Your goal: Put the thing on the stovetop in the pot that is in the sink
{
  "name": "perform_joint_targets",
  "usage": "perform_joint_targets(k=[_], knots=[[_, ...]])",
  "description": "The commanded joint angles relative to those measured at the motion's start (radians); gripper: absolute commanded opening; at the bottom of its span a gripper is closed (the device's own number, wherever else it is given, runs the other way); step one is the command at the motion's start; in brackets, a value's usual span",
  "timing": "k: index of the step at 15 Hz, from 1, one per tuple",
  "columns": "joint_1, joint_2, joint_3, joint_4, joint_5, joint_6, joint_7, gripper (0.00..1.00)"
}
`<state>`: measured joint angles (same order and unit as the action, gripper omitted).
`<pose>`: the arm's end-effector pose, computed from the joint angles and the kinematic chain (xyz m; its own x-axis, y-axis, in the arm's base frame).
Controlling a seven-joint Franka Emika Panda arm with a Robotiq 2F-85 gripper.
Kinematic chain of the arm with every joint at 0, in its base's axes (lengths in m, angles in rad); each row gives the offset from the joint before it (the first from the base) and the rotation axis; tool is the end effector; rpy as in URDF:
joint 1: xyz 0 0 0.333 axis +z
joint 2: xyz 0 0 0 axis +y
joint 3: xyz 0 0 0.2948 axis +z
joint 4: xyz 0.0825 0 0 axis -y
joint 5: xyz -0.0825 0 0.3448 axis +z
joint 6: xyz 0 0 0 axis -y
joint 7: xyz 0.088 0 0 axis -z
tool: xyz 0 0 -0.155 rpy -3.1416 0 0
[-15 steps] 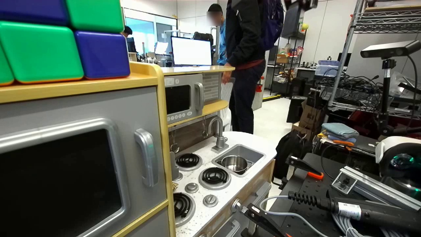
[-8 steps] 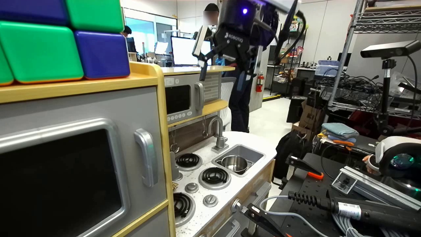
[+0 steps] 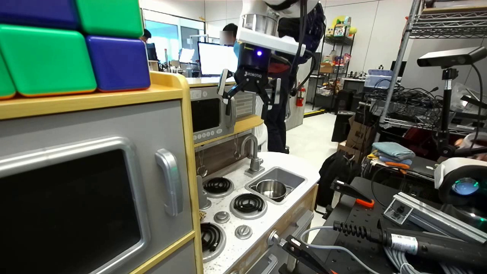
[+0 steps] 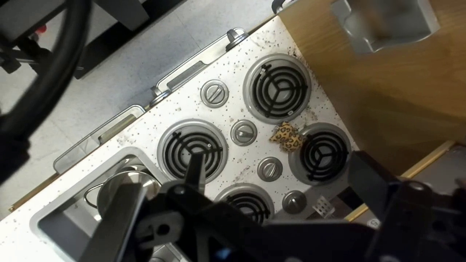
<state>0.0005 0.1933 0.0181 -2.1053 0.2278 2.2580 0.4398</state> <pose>0.5323 0.0244 0.2815 0.8401 -0.5287 -0.1215 -0.5416 -0.8300 -0.1329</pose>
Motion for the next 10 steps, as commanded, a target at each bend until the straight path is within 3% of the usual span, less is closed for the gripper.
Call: perform_joint_targets(k=[1, 2, 4, 7, 10], knots=[[0.011, 0.005, -0.014, 0.011, -0.001, -0.004, -0.001, 1.00], [0.011, 0.006, -0.014, 0.015, -0.001, -0.005, 0.000, 1.00], [0.044, 0.003, -0.039, -0.017, -0.186, 0.062, 0.057, 1.00], [0.073, 0.088, -0.070, -0.010, -0.378, 0.192, 0.178, 1.00], [0.101, 0.203, -0.100, 0.023, -0.432, 0.323, 0.303, 1.00]])
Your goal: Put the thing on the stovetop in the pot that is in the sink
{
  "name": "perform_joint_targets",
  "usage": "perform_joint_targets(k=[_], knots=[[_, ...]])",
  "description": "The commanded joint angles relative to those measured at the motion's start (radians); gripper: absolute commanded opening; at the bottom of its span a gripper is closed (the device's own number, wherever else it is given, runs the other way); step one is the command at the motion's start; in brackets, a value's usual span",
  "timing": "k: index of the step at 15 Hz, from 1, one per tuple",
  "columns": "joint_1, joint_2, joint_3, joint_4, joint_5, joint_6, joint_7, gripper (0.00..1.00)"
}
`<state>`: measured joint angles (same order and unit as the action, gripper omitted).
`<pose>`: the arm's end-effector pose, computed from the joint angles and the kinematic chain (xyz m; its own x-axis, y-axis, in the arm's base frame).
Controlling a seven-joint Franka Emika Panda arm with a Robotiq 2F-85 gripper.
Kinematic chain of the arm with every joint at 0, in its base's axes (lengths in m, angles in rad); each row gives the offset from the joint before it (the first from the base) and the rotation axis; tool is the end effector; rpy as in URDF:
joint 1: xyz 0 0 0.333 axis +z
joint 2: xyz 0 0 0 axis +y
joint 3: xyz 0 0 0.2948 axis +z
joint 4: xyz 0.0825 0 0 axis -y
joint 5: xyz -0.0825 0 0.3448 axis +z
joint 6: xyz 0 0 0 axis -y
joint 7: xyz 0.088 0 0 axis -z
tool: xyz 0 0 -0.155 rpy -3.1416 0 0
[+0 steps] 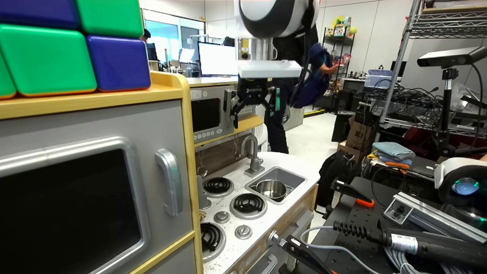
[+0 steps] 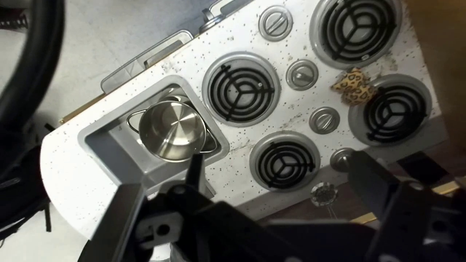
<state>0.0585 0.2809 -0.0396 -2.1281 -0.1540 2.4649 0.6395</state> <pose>0.5497 0.0059 0.2428 0.8736 -0.4749 0.1067 -0.4825 -0.8737 0.0620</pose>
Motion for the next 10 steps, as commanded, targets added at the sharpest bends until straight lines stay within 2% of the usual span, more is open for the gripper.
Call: perform_joint_targets(k=[1, 4, 8, 9, 10], knots=[[0.044, 0.156, -0.041, 0.058, -0.020, 0.157, 0.109, 1.00], [0.039, 0.285, -0.011, 0.122, 0.099, 0.227, 0.081, 1.00], [0.048, 0.426, 0.014, 0.229, 0.210, 0.194, 0.053, 1.00], [0.047, 0.435, 0.022, 0.250, 0.231, 0.134, 0.043, 1.00], [0.067, 0.388, -0.010, 0.178, 0.211, 0.190, 0.050, 1.00]])
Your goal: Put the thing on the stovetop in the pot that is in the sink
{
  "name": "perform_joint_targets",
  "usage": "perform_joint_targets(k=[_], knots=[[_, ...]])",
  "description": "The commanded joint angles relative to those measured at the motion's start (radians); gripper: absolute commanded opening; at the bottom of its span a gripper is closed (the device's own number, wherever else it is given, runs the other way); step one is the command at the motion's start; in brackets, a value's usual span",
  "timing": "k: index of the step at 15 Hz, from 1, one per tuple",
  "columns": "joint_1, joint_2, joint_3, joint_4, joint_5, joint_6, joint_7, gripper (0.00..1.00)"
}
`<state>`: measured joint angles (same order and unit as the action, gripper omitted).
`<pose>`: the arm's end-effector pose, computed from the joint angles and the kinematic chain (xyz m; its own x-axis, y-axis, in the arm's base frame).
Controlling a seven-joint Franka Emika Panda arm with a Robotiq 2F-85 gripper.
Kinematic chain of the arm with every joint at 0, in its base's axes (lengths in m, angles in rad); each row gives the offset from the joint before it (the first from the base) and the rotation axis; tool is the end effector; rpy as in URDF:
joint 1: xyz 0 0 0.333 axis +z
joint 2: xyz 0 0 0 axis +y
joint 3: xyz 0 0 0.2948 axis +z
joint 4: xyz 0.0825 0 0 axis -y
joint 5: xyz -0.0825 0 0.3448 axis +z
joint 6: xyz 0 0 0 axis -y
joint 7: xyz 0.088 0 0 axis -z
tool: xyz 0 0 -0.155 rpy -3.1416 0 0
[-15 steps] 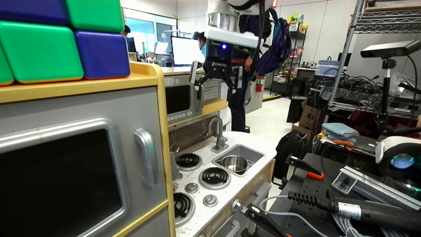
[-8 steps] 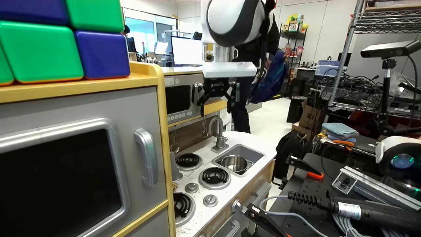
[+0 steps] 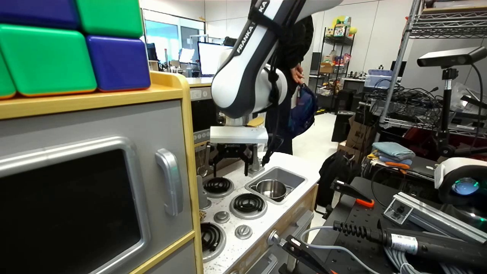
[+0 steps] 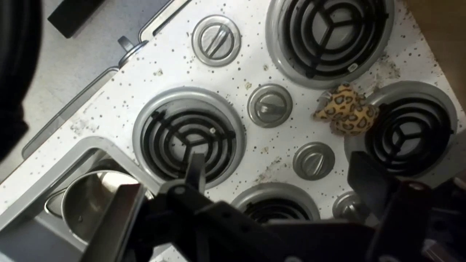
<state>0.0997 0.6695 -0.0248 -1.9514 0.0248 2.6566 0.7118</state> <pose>0.5827 0.0432 0.1033 0.7937 -0.6076 0.0293 -0.6072 -0.7943 -0.0212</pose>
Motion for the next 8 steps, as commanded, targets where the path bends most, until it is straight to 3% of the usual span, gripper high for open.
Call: perform_joint_targets(k=[1, 8], knots=[[0.027, 0.024, -0.020, 0.022, 0.044, -0.013, -0.025, 1.00], [0.044, 0.107, -0.042, 0.078, 0.047, 0.020, -0.014, 1.00]])
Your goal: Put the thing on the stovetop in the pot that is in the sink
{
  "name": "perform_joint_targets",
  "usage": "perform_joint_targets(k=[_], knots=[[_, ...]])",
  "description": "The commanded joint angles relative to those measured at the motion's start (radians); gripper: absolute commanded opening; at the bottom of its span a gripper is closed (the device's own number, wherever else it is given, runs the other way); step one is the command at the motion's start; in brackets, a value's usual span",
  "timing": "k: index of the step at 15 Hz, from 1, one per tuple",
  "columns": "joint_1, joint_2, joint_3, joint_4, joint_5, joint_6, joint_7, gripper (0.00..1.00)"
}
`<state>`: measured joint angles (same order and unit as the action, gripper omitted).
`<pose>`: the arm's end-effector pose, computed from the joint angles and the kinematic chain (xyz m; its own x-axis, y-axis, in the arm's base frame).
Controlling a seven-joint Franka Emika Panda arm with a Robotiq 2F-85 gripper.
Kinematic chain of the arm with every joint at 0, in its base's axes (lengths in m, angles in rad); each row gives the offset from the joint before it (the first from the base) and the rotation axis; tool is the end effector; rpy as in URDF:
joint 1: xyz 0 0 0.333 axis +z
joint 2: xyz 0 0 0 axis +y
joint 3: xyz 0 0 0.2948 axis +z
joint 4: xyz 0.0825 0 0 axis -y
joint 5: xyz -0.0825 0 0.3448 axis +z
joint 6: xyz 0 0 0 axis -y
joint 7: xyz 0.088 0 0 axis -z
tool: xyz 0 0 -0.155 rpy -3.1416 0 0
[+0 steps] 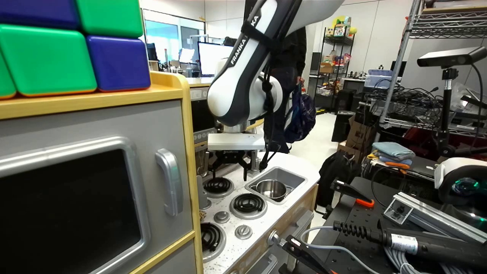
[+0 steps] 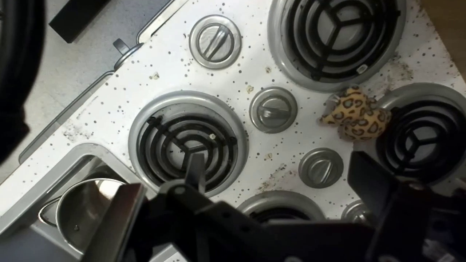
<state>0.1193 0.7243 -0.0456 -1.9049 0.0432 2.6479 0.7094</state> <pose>0.5876 0.0425 0.0861 0.7887 -0.6145 0.0210 -0.6145 -0.7889 -0.0062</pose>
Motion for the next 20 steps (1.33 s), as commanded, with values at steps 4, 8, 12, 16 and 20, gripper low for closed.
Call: perform_joint_targets(k=[4, 8, 12, 16, 20], knots=[[0.022, 0.142, -0.004, 0.076, 0.045, 0.099, -0.028, 1.00], [0.046, 0.227, -0.003, 0.120, 0.039, 0.266, -0.072, 1.00], [0.041, 0.306, 0.034, 0.194, 0.065, 0.364, -0.137, 1.00], [0.031, 0.354, 0.073, 0.259, 0.108, 0.364, -0.197, 1.00], [0.032, 0.384, 0.079, 0.302, 0.143, 0.355, -0.227, 0.65]])
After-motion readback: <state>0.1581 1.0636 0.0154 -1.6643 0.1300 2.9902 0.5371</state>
